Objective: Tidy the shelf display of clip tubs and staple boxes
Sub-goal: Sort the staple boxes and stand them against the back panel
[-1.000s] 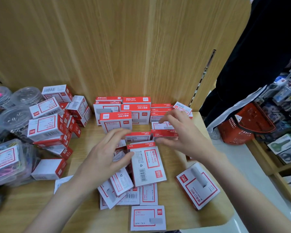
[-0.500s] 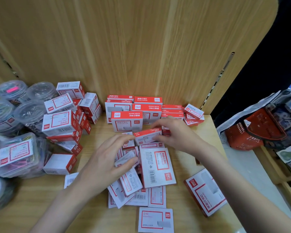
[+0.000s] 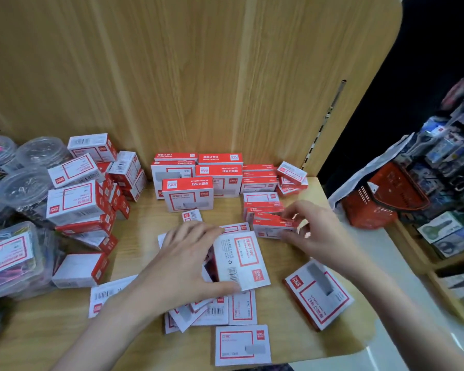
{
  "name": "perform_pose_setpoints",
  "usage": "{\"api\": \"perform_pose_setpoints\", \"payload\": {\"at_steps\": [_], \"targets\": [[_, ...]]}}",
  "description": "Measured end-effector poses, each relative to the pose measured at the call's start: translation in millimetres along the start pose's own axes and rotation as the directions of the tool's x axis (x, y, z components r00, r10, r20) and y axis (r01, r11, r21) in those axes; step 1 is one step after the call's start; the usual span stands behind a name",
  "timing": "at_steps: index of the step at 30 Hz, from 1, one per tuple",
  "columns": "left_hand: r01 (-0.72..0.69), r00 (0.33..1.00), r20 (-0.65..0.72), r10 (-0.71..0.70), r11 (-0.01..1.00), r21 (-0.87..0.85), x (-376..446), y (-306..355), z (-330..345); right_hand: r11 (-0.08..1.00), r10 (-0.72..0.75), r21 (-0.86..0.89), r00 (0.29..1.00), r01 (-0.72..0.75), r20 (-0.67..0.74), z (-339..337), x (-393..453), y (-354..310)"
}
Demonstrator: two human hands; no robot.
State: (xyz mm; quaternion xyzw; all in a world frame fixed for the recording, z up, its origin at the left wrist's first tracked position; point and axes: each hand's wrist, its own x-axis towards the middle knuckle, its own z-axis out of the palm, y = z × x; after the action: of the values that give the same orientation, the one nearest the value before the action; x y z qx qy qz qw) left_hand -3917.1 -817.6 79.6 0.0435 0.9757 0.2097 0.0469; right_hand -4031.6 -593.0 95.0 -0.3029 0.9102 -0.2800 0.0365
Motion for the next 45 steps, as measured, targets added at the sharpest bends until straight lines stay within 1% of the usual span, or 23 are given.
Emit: {"api": "perform_pose_setpoints", "payload": {"at_steps": [2, 6, 8, 10, 12, 14, 17, 21, 23, 25, 26, 28, 30, 32, 34, 36, 38, 39, 40, 41, 43, 44, 45], "targets": [[-0.007, 1.000, 0.016, 0.007, 1.000, -0.002, 0.1, 2.5, -1.2, 0.999, -0.038, -0.017, 0.998, 0.037, -0.052, 13.1, -3.1, 0.9], [-0.007, 0.999, 0.034, 0.007, 1.000, 0.007, -0.5, 2.6, -0.3, 0.995, -0.062, -0.080, 0.994, 0.055, -0.091, 16.1, -8.2, 4.2], [0.016, 0.999, 0.049, -0.017, 1.000, 0.018, -3.1, 5.9, -0.3, 0.997, -0.059, -0.066, 0.985, 0.049, -0.165, 10.0, -10.8, -0.1], [0.050, 0.997, 0.055, -0.049, 0.999, -0.003, -5.0, 10.8, -1.9, 0.998, -0.066, -0.017, 0.978, 0.064, -0.195, 4.6, -13.5, -6.9], [0.042, 0.999, 0.020, -0.041, 0.995, -0.089, -6.5, 12.6, -1.8, 0.987, -0.114, 0.097, 0.981, 0.131, -0.159, 4.2, -14.2, -16.7], [-0.017, 1.000, -0.024, 0.012, 0.981, -0.196, -6.9, 13.0, -0.7, 0.964, -0.175, 0.192, 0.983, 0.182, -0.054, 9.4, -13.1, -26.5], [-0.075, 0.996, -0.072, 0.054, 0.946, -0.315, -5.5, 13.8, 1.6, 0.955, -0.126, 0.286, 0.982, 0.082, 0.140, 18.7, -9.5, -34.1], [-0.079, 0.987, -0.162, 0.015, 0.916, -0.393, -4.4, 12.4, 3.6, 0.848, -0.057, 0.527, 0.979, -0.057, 0.196, 20.7, -2.8, -32.5], [-0.092, 0.972, -0.233, 0.002, 0.923, -0.373, -5.4, 10.2, 3.3, 0.778, -0.017, 0.620, 0.984, -0.099, 0.179, 19.2, 0.4, -30.6], [-0.092, 0.960, -0.279, -0.012, 0.930, -0.357, -6.7, 6.0, -1.7, 0.744, 0.016, 0.661, 0.992, -0.097, 0.128, 14.3, 3.9, -31.0], [-0.082, 0.962, -0.273, -0.017, 0.933, -0.349, -7.6, 2.7, -5.1, 0.716, 0.046, 0.691, 0.994, -0.103, 0.101, 12.1, 5.7, -31.6], [-0.046, 0.972, -0.232, -0.036, 0.940, -0.339, -9.3, -3.3, -10.5, 0.610, 0.132, 0.783, 0.990, -0.125, 0.055, 8.3, 8.3, -31.8], [0.003, 0.980, -0.181, -0.076, 0.927, -0.375, -10.2, -7.7, -11.8, 0.536, 0.152, 0.841, 0.988, -0.076, -0.008, 5.8, 10.5, -32.9], [0.011, 0.982, -0.165, -0.096, 0.892, -0.452, -8.2, -7.1, -11.8, 0.550, 0.070, 0.835, 0.997, -0.012, -0.032, 4.1, 12.5, -37.2], [-0.041, 0.973, -0.209, -0.100, 0.812, -0.582, -2.6, -2.5, -12.3, 0.562, -0.023, 0.826, 0.999, 0.034, -0.026, 2.3, 14.1, -46.8], [-0.137, 0.942, -0.312, -0.122, 0.710, -0.691, 1.9, 0.5, -14.2, 0.588, -0.117, 0.803, 0.992, 0.100, -0.038, 1.8, 17.2, -55.9], [-0.250, 0.876, -0.462, -0.138, 0.689, -0.680, 2.0, -0.3, -18.2, 0.637, -0.179, 0.756, 0.983, 0.151, -0.046, 2.4, 20.3, -61.3], [-0.305, 0.837, -0.532, -0.129, 0.698, -0.648, 0.7, -0.7, -20.7, 0.635, -0.186, 0.761, 0.983, 0.128, -0.011, 2.7, 21.6, -62.2], [-0.347, 0.800, -0.588, -0.118, 0.709, -0.614, -0.8, -1.7, -22.8, 0.604, -0.190, 0.794, 0.980, 0.069, 0.059, 2.8, 22.0, -63.2], [-0.378, 0.771, -0.628, -0.107, 0.716, -0.587, -2.4, -2.1, -25.1, 0.540, -0.207, 0.842, 0.967, -0.013, 0.148, 3.1, 22.0, -63.6], [-0.407, 0.723, -0.686, -0.080, 0.754, -0.516, -3.9, -4.2, -28.2, 0.309, -0.254, 0.931, 0.926, -0.195, 0.279, 4.1, 21.9, -68.1], [-0.404, 0.714, -0.698, -0.054, 0.783, -0.473, -3.7, -5.3, -29.6, 0.200, -0.246, 0.946, 0.922, -0.254, 0.299, 4.6, 22.2, -72.8], [-0.388, 0.723, -0.690, -0.030, 0.809, -0.441, -2.7, -8.1, -29.6, 0.149, -0.204, 0.950, 0.931, -0.275, 0.301, 5.5, 24.2, -77.7]]}}
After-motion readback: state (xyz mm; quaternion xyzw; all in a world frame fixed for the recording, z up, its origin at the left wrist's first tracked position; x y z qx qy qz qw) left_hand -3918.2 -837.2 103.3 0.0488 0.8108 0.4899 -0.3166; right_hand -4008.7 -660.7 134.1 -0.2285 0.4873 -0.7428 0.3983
